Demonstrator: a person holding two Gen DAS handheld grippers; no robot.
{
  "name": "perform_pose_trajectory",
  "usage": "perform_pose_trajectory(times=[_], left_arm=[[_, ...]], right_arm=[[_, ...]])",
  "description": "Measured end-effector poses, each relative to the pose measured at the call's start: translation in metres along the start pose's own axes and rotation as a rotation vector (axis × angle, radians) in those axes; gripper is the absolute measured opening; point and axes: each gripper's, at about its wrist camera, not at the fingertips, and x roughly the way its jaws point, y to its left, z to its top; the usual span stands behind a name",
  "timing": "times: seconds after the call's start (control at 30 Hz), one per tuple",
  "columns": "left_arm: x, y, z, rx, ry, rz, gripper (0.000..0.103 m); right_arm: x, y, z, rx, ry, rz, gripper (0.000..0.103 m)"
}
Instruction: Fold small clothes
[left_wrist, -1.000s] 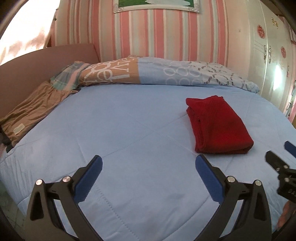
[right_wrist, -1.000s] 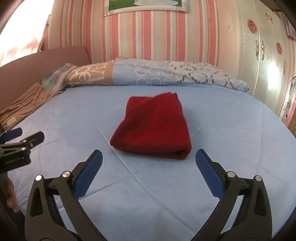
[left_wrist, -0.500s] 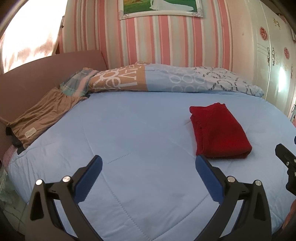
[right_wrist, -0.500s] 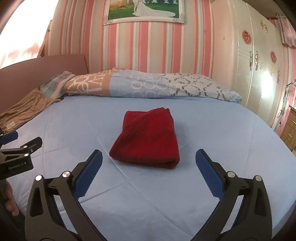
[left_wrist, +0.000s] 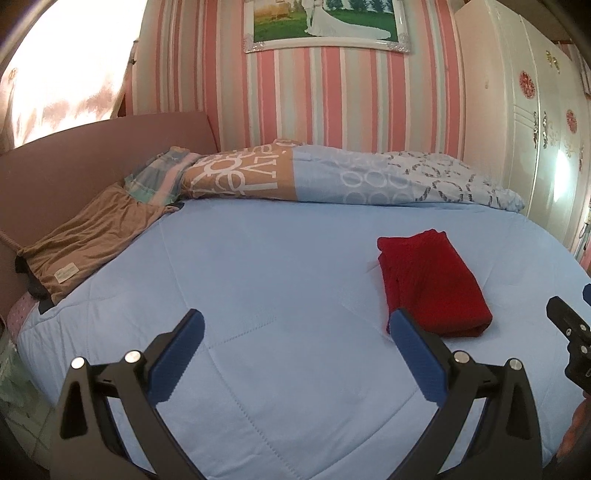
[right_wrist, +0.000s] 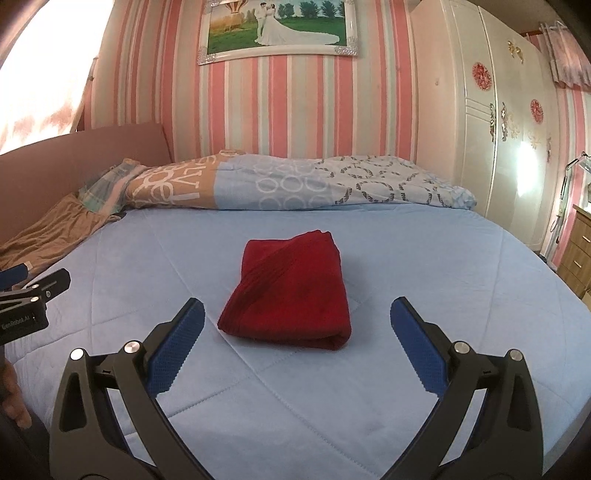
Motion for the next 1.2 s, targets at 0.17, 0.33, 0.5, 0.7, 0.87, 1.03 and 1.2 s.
perform_pose_trajectory(times=[0.17,0.33,0.5,0.7,0.87,1.03,1.2], left_arm=[[-0.002,-0.002,0.001,0.004,0.001,-0.007,0.101],[-0.005,-0.002,0.005,0.010,-0.012,-0.008,0.101],[-0.007,-0.003,0.006,0.021,-0.021,-0.008,0.101],[-0.011,-0.002,0.006,0.020,-0.031,0.003,0.101],[-0.012,-0.001,0.007,0.016,-0.036,-0.004,0.101],[-0.013,-0.002,0.009,0.018,-0.039,0.000,0.101],[-0.012,0.000,0.009,0.013,-0.031,-0.008,0.101]], right_arm=[[-0.001,0.002,0.004,-0.009,-0.002,-0.004,0.100],[-0.002,0.002,0.006,-0.011,-0.002,-0.007,0.100],[-0.002,0.005,0.009,-0.014,-0.005,-0.006,0.100],[-0.003,0.007,0.009,-0.028,-0.005,-0.005,0.100],[-0.002,0.007,0.008,-0.026,-0.004,-0.007,0.100],[-0.004,0.006,0.007,-0.026,-0.004,-0.007,0.100],[-0.004,0.008,0.007,-0.027,-0.006,-0.010,0.100]])
